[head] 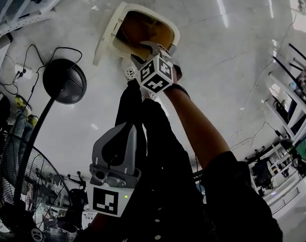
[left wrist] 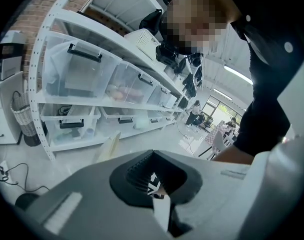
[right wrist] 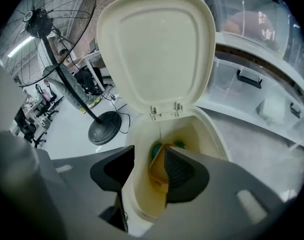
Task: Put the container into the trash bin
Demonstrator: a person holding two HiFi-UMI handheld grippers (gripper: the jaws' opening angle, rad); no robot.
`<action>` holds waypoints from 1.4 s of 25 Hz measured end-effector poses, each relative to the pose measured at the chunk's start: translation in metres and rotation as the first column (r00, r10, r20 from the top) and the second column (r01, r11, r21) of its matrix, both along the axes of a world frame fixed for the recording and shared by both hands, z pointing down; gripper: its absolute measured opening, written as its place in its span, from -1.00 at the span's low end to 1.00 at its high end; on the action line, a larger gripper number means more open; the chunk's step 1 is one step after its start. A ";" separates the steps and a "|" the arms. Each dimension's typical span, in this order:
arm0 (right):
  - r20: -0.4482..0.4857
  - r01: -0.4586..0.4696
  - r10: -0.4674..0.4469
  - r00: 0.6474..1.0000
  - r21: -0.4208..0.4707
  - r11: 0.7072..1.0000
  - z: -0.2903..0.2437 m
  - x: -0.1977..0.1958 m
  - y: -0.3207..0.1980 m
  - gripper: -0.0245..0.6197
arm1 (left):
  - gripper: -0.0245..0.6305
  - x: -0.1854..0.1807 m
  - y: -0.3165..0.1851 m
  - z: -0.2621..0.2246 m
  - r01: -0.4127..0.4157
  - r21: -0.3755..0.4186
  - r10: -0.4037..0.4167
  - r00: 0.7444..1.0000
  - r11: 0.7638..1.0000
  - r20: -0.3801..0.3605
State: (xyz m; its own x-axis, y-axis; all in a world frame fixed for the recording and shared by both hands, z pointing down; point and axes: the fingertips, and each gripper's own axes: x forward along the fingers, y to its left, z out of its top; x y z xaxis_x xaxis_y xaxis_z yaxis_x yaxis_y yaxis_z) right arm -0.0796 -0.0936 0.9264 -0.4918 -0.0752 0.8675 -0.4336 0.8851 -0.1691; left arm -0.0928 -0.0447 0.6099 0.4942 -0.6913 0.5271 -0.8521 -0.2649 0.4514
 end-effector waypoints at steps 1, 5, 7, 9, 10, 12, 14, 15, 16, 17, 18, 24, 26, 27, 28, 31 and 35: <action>0.003 -0.003 0.003 1.000 0.007 1.000 -0.004 0.000 -0.002 -0.27 | -0.93 0.000 0.000 -0.002 -0.003 0.007 0.003 1.000 1.000 0.001; 0.015 -0.014 0.014 1.000 0.040 0.999 -0.024 0.005 -0.007 -0.38 | -0.93 0.002 -0.001 -0.015 -0.014 0.039 0.014 1.000 0.999 0.011; 0.023 -0.019 0.018 1.000 0.067 0.998 -0.041 0.011 -0.010 -0.50 | -0.93 0.006 -0.002 -0.026 -0.020 0.065 0.018 1.000 0.998 0.021; 0.046 -0.022 0.018 0.999 0.089 0.996 -0.063 0.016 -0.013 -0.72 | -0.93 0.009 -0.004 -0.038 -0.020 0.089 0.018 0.999 0.996 0.031; 0.062 -0.021 0.015 0.998 0.095 0.995 -0.077 0.018 -0.014 -0.83 | -0.93 0.010 -0.005 -0.045 -0.019 0.100 0.015 0.999 0.995 0.035; 0.091 -0.015 0.004 0.996 0.116 0.993 -0.107 0.020 -0.014 -0.84 | -0.93 0.009 -0.008 -0.060 -0.017 0.129 0.011 0.999 0.992 0.046; 0.115 -0.013 -0.005 0.993 0.150 0.989 -0.139 0.023 -0.016 -0.84 | -0.93 0.009 -0.012 -0.077 -0.020 0.164 0.010 0.998 0.986 0.057; 0.131 -0.014 -0.007 0.991 0.159 0.987 -0.156 0.025 -0.016 -0.84 | -0.93 0.010 -0.013 -0.086 -0.022 0.180 0.011 0.998 0.983 0.062; 0.147 -0.017 -0.007 0.989 0.160 0.987 -0.172 0.027 -0.014 -0.84 | -0.93 0.011 -0.014 -0.095 -0.024 0.196 0.012 0.998 0.980 0.066; 0.164 -0.020 -0.006 0.986 0.159 0.987 -0.189 0.029 -0.011 -0.84 | -0.93 0.013 -0.016 -0.105 -0.027 0.213 0.012 0.997 0.977 0.071; 0.180 -0.023 -0.007 0.984 0.162 0.987 -0.206 0.031 -0.010 -0.84 | -0.93 0.014 -0.017 -0.115 -0.030 0.230 0.013 0.997 0.973 0.075; 0.268 -0.044 -0.025 0.963 0.247 0.968 -0.309 0.041 -0.010 -0.84 | -0.93 0.018 -0.026 -0.170 -0.047 0.324 0.014 0.994 0.945 0.105; 0.298 -0.056 -0.028 0.954 0.269 0.962 -0.341 0.045 -0.007 -0.84 | -0.93 0.019 -0.027 -0.185 -0.054 0.339 0.016 0.993 0.939 0.114; 0.312 -0.065 -0.027 0.950 0.279 0.958 -0.356 0.046 -0.007 -0.84 | -0.93 0.019 -0.028 -0.194 -0.059 0.350 0.017 0.993 0.935 0.120; 0.327 -0.074 -0.025 0.945 0.289 0.955 -0.371 0.048 -0.007 -0.84 | -0.93 0.019 -0.030 -0.202 -0.063 0.360 0.018 0.992 0.931 0.126; 0.374 -0.108 -0.016 0.927 0.309 0.945 -0.411 0.049 -0.004 -0.84 | -0.93 0.016 -0.032 -0.223 -0.073 0.389 0.017 0.989 0.918 0.147; 0.423 -0.155 -0.005 0.906 0.342 0.927 -0.463 0.053 0.000 -0.84 | -0.93 0.015 -0.031 -0.248 -0.079 0.428 0.013 0.988 0.900 0.156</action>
